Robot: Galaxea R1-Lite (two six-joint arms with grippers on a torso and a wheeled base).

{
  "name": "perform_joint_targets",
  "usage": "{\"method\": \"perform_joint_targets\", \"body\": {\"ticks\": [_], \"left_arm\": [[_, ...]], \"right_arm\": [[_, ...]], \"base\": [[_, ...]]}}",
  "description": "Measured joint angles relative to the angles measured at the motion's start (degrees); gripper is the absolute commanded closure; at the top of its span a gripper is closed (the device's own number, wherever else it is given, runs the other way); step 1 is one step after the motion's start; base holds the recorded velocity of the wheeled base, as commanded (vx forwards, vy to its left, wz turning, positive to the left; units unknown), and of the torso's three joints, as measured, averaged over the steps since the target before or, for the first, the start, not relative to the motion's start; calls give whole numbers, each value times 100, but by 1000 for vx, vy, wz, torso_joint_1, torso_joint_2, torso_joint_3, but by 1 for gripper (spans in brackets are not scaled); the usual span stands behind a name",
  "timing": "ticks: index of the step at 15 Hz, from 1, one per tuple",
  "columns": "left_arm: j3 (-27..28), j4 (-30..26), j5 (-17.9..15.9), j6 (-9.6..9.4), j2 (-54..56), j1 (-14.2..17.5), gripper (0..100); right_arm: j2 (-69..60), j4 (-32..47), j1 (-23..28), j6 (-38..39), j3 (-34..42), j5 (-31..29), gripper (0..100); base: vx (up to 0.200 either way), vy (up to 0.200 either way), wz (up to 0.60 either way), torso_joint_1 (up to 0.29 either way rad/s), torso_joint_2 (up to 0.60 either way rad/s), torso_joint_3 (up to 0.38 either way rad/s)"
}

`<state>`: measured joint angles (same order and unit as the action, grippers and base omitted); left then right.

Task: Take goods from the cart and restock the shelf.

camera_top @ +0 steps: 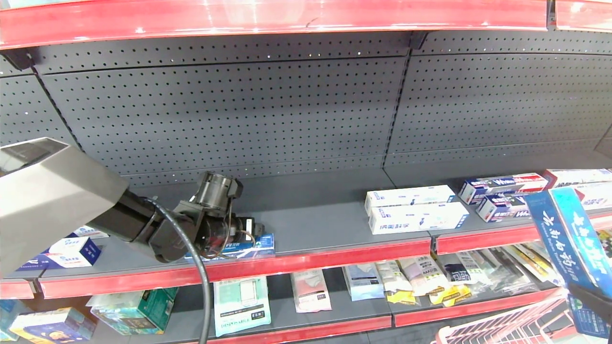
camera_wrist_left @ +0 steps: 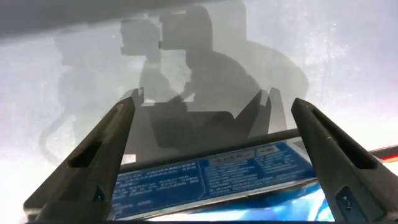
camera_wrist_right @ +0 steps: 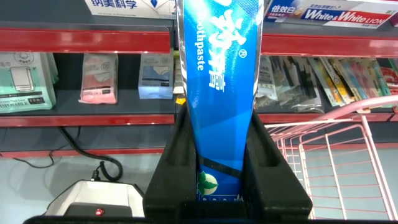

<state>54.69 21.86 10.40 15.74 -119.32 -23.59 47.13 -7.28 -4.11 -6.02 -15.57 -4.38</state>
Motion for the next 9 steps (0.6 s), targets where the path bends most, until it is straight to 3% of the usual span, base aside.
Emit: {"method": "perform_joint_targets", "body": {"ticks": [5,9], "left_arm": [[-207,127,30,10,332,258,0],[-905,296,22,16,1169,411,0]], "right_arm": [[16,-5,9,-2,129,-5,100],[68,-9,10,0,184,-9,100]], "base": [[0,0,0,0,0,0],[0,0,0,0,0,0]]}}
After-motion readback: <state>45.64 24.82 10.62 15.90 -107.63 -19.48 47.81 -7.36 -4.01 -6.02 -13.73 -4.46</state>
